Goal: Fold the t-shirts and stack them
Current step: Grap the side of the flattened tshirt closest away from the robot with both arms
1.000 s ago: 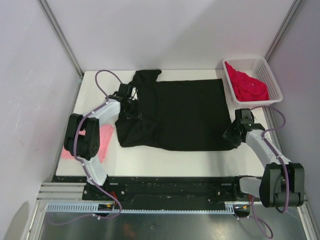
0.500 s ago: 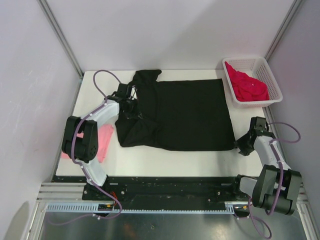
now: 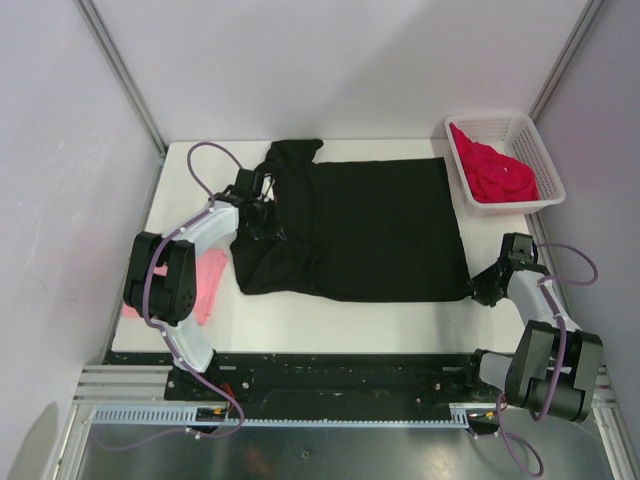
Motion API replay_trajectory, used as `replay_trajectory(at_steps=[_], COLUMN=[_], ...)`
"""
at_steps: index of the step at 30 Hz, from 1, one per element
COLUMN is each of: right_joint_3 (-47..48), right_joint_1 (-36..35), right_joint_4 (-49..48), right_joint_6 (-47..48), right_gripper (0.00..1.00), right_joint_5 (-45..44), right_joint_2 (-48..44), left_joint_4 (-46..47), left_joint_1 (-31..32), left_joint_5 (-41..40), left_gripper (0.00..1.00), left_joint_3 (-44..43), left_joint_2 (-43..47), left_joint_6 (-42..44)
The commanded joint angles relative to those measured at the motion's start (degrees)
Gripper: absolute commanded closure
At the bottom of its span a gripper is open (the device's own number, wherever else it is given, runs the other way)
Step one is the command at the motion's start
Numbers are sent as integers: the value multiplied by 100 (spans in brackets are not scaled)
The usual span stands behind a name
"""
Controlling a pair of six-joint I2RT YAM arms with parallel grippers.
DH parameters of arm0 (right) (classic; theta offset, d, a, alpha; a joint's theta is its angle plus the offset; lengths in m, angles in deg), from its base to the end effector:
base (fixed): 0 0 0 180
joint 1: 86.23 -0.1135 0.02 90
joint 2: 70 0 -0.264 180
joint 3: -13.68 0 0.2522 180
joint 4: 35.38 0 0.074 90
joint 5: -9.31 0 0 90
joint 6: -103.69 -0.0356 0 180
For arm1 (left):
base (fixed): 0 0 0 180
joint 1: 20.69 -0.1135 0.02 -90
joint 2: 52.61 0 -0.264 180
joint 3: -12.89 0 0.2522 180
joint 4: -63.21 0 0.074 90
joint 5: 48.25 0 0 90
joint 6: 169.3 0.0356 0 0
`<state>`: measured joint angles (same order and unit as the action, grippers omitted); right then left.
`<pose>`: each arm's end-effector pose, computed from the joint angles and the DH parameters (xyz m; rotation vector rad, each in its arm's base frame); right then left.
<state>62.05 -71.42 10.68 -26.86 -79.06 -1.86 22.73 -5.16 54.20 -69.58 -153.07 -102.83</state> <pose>0.1974 -0.0511 0.1732 1.2616 2.4229 0.1682 0.3493 -0.1050 0.2025 -0.1033 2.6457 -0.5218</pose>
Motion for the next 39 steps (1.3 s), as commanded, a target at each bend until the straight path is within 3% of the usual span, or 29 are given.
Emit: replay_trajectory(at_steps=[1,14,19,21,32,39], right_joint_3=[-16,-42,-24,46,732,1153], right_joint_1=[22,22,22,22,-116,-216], right_joint_4=[-195,-164,-310,-327,-33,-88], right_joint_6=[-39,106,103,101,109,126], right_gripper=[71,72,96,99,100,100], right_joint_5=[30,-162,-133,-109,2,25], right_joint_2=[133,442,544,484,238,466], left_joint_4=[136,132,132,132,87,94], left_joint_1=[28,20,20,20,20,20], left_joint_5=[105,-2,-119,-216,-1106,-1225], left_gripper=[100,100,100,100,100,100], left_joint_3=[60,86,86,90,-2,-343], left_joint_2=[364,649,800,930,1636,1588], left_joint_6=[-51,-73,-92,-104,-142,-150])
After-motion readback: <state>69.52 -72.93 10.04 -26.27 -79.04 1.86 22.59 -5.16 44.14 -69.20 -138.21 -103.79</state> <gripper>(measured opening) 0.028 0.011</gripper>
